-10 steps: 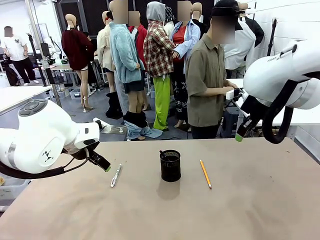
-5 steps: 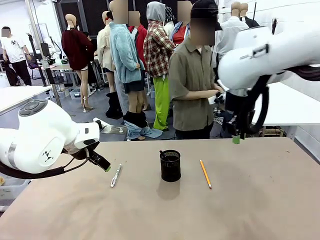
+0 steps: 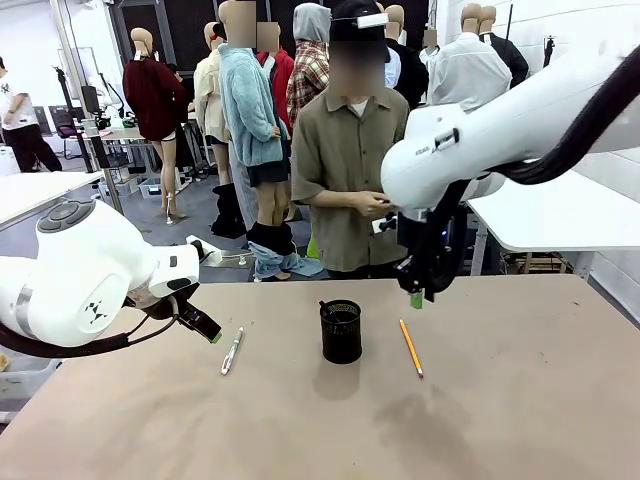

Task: Place the pens into the pen holder.
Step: Pick up a writing instrument from the table and place it into the Pen holder.

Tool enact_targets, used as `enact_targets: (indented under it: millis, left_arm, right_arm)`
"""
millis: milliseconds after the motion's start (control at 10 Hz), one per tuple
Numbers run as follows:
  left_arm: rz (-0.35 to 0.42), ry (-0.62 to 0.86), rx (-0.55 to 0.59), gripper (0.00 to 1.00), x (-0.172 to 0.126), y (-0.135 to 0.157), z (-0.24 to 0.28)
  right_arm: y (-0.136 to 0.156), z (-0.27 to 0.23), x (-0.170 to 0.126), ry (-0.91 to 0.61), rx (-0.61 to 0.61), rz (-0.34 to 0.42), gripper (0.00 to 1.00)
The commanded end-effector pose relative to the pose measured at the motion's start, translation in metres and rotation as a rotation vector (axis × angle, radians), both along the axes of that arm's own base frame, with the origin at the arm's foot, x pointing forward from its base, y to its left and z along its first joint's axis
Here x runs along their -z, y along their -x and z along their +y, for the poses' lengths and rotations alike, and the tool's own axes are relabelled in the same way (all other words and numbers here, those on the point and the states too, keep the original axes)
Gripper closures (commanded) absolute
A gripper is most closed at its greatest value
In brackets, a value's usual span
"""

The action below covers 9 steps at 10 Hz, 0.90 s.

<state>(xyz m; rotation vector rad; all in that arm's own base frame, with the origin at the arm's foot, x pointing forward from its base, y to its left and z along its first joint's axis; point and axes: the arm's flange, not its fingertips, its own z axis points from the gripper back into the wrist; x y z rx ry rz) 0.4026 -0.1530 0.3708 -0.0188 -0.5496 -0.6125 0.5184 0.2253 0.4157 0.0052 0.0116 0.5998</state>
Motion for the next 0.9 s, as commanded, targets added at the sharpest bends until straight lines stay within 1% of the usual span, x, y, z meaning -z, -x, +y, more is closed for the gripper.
enact_targets:
  millis: [0, 100, 300, 400, 600, 800]
  left_arm:
    - [0.0, 0.003, -0.004, 0.0, 0.0, 0.0, 0.002]
    - [0.0, 0.003, -0.004, 0.0, 0.0, 0.0, 0.002]
    - [0.0, 0.003, -0.004, 0.0, 0.0, 0.0, 0.002]
    - [0.0, 0.003, -0.004, 0.0, 0.0, 0.0, 0.002]
    - [0.0, 0.003, -0.004, 0.0, 0.0, 0.0, 0.002]
    - [0.0, 0.003, -0.004, 0.0, 0.0, 0.0, 0.002]
  right_arm:
    - [-0.014, 0.016, 0.015, -0.048, 0.08, -0.01, 0.43]
    - [-0.019, 0.023, 0.026, -0.025, 0.093, -0.005, 0.23]
    - [-0.029, 0.029, 0.047, -0.017, 0.134, -0.008, 0.23]
    - [-0.033, 0.031, 0.059, -0.02, 0.154, 0.005, 0.23]
    - [-0.032, 0.037, 0.077, -0.011, 0.164, 0.001, 0.23]
    - [-0.038, 0.034, 0.091, -0.01, 0.189, 0.006, 0.23]
